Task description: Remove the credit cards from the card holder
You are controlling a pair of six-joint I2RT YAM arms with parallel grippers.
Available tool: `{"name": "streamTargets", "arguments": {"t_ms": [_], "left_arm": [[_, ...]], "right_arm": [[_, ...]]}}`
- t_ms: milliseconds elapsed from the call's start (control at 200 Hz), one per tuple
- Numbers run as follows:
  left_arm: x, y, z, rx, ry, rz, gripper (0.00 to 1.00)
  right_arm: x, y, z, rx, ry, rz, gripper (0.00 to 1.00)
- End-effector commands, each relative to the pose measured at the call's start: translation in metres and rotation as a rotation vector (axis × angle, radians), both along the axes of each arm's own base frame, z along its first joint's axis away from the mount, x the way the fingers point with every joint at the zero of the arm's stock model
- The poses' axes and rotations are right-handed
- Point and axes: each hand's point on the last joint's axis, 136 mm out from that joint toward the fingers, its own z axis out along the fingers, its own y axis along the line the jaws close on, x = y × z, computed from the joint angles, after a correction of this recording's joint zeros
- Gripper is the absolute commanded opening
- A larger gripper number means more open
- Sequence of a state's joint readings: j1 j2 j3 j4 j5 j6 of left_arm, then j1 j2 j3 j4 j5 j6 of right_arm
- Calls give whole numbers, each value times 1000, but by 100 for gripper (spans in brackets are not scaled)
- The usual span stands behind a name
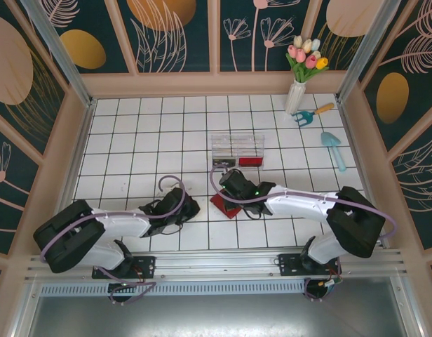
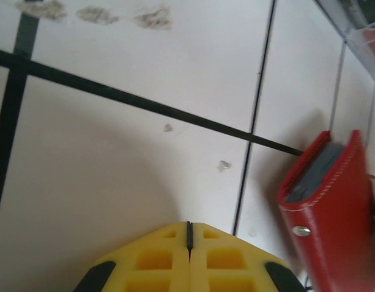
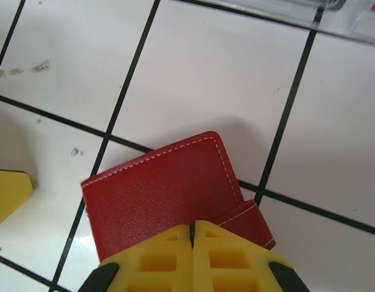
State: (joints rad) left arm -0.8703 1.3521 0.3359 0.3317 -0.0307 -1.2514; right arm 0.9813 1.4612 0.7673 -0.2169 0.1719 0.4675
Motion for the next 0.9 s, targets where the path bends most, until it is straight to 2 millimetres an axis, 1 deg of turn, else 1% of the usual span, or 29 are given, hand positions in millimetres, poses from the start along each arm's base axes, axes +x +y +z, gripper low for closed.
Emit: {"name": "streamTargets", "arguments": {"t_ms": [0, 35, 90, 165, 260, 365, 480, 535, 606, 756, 896], "left_arm": [[5, -17, 39, -94, -90, -55, 7], [7, -22, 51, -130, -113, -68, 8], [8, -31, 63, -176, -131, -89, 8], [8, -41, 70, -217, -134, -113, 7], [7, -50, 61, -221, -102, -121, 2], [2, -66, 51, -246, -67, -147, 1], [-2, -79, 41, -221, -44, -165, 0], [-3, -79, 33, -188, -22, -161, 0], [-7, -73, 18, -123, 19, -148, 0], [-16, -47, -27, 50, 126, -94, 0], [-30, -38, -63, 118, 218, -107, 0]], "right_arm": [[-7, 10, -2, 85, 52, -6, 0], [-8, 11, -4, 87, 57, -6, 0], [-8, 12, -7, 83, 62, -7, 0], [-7, 12, -9, 83, 63, -9, 0], [-7, 13, -8, 90, 64, -7, 0], [-8, 14, -7, 92, 65, -8, 0], [-8, 14, -7, 94, 67, -8, 0], [-8, 14, -8, 95, 67, -9, 0], [-8, 14, -8, 95, 67, -9, 0], [-9, 12, -13, 87, 72, -12, 0], [-8, 4, -18, 68, 70, -24, 0]]}}
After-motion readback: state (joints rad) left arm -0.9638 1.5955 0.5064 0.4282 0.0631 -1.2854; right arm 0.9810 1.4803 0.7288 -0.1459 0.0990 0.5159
